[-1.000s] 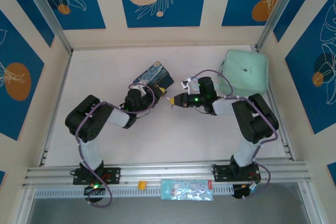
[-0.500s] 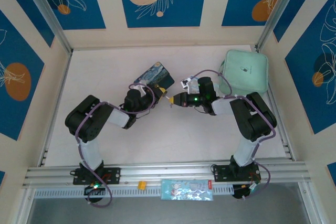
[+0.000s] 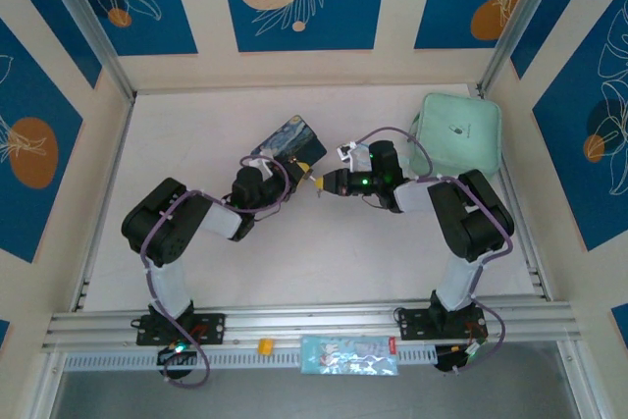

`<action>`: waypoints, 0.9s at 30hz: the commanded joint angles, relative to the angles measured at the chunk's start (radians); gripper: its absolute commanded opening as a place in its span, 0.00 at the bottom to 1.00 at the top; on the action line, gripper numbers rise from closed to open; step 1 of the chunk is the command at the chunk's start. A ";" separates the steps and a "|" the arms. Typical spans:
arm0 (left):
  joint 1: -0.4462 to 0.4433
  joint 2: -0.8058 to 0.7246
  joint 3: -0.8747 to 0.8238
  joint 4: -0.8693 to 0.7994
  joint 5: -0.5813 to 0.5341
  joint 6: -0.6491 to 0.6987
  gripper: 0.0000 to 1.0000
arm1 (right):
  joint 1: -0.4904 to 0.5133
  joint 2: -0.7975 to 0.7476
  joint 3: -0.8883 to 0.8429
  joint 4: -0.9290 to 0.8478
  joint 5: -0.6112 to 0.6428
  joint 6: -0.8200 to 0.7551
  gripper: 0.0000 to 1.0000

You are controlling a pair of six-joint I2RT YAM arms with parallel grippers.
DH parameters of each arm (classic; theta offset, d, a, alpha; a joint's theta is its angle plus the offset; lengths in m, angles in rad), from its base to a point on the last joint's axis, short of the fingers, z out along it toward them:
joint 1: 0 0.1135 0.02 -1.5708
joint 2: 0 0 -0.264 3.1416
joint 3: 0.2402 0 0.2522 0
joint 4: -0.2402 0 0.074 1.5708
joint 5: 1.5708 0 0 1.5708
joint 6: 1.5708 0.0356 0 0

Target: Unlock the padlock with the key

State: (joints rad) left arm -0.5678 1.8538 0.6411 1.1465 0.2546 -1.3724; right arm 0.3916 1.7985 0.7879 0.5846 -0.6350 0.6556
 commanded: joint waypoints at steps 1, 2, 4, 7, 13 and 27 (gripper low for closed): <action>-0.010 -0.018 0.000 0.086 0.032 -0.006 0.00 | 0.000 0.019 0.025 0.024 0.006 0.010 0.00; -0.010 -0.020 0.000 0.082 0.033 -0.005 0.00 | -0.001 0.017 0.025 0.029 0.010 0.013 0.00; -0.013 -0.022 -0.001 0.078 0.035 -0.002 0.00 | -0.002 0.016 0.023 0.042 0.012 0.020 0.00; -0.019 -0.016 -0.001 0.086 0.039 -0.006 0.00 | 0.000 0.021 0.032 0.056 -0.002 0.041 0.00; -0.027 -0.001 0.002 0.114 0.067 -0.003 0.00 | 0.006 0.028 0.069 0.018 -0.037 0.041 0.00; -0.030 0.048 -0.011 0.262 0.174 -0.013 0.00 | -0.021 0.070 0.194 -0.160 -0.169 0.061 0.00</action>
State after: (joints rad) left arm -0.5674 1.9034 0.6342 1.2957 0.3145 -1.3872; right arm 0.3683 1.8561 0.9306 0.4458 -0.7803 0.7002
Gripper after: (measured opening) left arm 0.127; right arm 0.043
